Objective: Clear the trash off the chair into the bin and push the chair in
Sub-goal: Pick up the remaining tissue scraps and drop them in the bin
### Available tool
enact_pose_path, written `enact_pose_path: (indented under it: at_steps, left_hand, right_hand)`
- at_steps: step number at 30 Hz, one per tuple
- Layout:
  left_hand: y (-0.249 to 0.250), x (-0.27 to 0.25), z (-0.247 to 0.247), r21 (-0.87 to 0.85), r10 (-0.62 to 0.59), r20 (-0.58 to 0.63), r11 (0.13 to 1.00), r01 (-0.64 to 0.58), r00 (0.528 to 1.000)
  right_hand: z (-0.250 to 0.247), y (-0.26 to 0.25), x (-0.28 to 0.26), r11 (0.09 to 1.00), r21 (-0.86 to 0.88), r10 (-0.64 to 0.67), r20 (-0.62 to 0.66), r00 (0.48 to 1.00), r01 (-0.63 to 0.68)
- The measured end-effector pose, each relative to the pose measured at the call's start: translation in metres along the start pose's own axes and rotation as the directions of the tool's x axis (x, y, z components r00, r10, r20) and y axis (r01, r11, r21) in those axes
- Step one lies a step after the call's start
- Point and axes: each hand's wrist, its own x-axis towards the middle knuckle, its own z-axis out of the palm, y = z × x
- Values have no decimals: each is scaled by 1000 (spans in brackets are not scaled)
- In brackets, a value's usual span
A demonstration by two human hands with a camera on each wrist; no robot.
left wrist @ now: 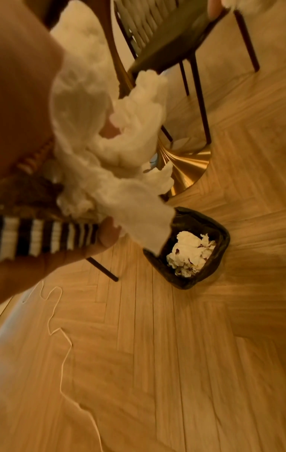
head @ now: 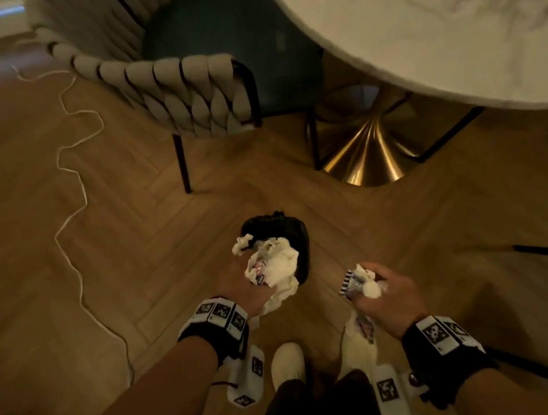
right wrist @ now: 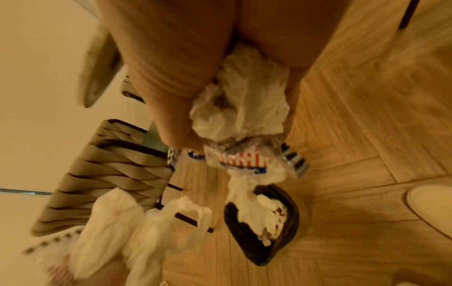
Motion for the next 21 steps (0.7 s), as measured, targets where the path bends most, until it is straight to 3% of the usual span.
enact_pose_path:
  at_steps: [6,10,17,21]
  left_hand:
    - [-23,149,73,-27,19,-51,999,-21,999]
    - [-36,208,115,37,-25,-97,999,29,995]
    - [-41,223,132,115,-67,74,992,59,995]
    - [-38,188,117,9,-73,-5,997,73,997]
  right_hand:
    - [41,114,74,993,-105,51,38,998,-46]
    - [50,172,91,982,-107,164,46,985,-158]
    - [42,181,81,966,-99,248,74,966,-240]
    - [41,149,86,977,-83,204,57,977,-199]
